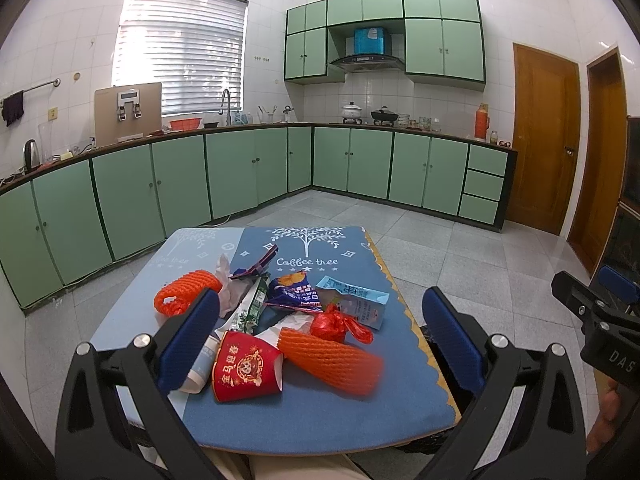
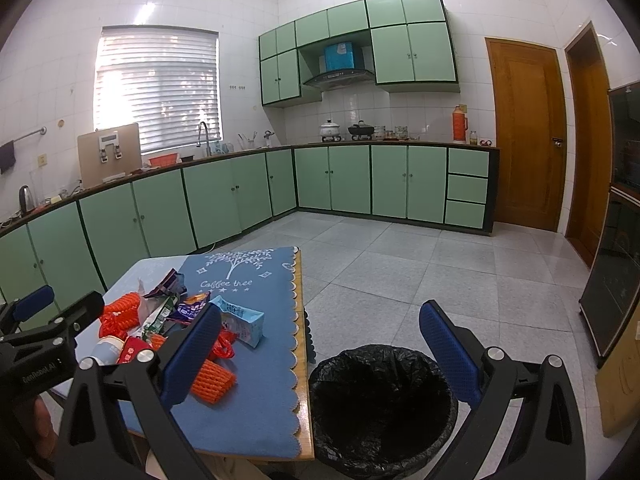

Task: Collect trash

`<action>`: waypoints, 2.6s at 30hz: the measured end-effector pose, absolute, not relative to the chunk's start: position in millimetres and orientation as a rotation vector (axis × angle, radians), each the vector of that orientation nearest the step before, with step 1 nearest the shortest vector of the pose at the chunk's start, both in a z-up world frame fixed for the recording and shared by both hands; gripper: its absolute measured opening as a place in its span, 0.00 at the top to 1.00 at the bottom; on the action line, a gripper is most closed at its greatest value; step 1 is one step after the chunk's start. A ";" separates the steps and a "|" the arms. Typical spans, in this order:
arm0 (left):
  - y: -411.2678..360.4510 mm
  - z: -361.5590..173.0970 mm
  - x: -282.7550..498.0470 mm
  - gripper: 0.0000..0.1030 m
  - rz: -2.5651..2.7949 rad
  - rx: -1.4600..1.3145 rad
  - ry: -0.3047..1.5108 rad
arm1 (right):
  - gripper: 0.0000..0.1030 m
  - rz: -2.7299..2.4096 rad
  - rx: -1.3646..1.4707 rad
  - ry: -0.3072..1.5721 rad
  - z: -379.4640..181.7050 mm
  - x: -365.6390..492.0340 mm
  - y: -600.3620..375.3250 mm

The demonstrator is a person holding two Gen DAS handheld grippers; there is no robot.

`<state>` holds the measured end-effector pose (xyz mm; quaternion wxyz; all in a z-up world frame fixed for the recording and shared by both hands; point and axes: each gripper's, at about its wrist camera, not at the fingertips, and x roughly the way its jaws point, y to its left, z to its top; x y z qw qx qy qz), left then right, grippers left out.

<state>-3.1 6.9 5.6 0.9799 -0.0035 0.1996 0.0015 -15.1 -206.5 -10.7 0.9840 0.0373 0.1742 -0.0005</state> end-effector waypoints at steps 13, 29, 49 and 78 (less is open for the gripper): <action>6.8 8.8 -6.1 0.05 0.004 -0.008 0.402 | 0.06 0.000 0.073 0.354 -11.2 -14.4 -205.5; 6.5 7.5 -5.1 0.05 0.004 -0.011 0.402 | 0.06 0.002 0.072 0.354 -19.9 -10.3 -194.0; 12.2 -11.8 8.3 0.05 0.012 -0.021 0.411 | 0.06 0.004 0.071 0.356 -21.3 -9.4 -193.6; 127.5 -80.4 71.1 0.05 0.330 -0.039 0.569 | 0.14 0.305 0.038 0.592 -129.8 106.6 -127.5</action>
